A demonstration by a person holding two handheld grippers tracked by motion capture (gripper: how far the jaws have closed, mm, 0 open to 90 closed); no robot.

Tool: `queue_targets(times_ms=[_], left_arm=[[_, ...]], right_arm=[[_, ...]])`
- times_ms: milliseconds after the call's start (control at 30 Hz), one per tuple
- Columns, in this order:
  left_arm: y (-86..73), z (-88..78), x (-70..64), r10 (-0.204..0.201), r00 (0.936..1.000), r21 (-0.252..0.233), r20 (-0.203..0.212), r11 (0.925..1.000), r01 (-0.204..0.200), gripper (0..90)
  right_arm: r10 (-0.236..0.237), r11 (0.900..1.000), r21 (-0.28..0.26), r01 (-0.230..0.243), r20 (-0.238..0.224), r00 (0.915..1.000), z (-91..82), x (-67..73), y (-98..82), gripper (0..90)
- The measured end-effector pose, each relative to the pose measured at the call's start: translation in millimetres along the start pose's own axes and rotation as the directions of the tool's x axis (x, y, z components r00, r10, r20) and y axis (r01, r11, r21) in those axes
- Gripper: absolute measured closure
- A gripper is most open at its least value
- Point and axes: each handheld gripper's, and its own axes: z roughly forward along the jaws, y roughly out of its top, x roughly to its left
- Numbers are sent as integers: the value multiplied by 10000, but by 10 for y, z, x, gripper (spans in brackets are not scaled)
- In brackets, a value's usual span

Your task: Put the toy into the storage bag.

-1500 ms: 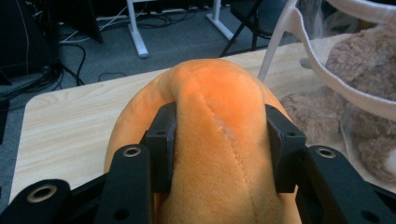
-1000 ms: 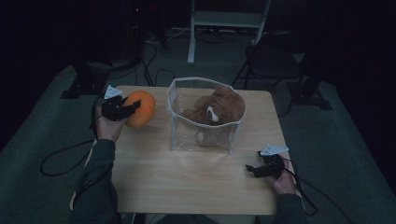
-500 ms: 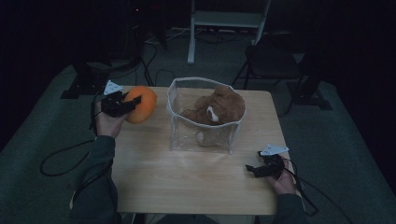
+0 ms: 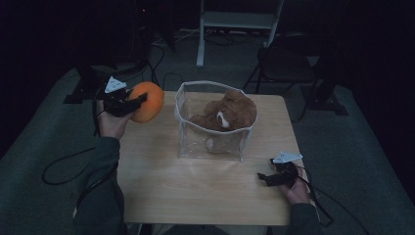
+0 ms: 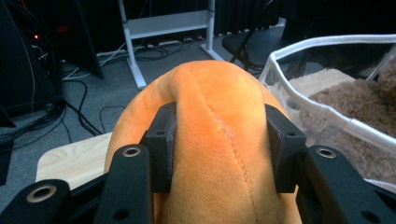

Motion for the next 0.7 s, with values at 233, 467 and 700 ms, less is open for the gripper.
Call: queue_targets(times_ms=[233,467,700], left_arm=[[63,-35,-3,97,9999,-90,-30,9999,-97,546],[113,-58,-10,199,9998,-168,-40,9997,-200,546],[162,-93,-9,222,9998,-284,-25,9993,-222,546]], right_arm=[[-5,10000,-3,5,1,10000,0,0,0,117],[-8,10000,-6,8,1,10000,0,-1,0,117],[-8,10000,-7,8,2,10000,0,-1,0,117]])
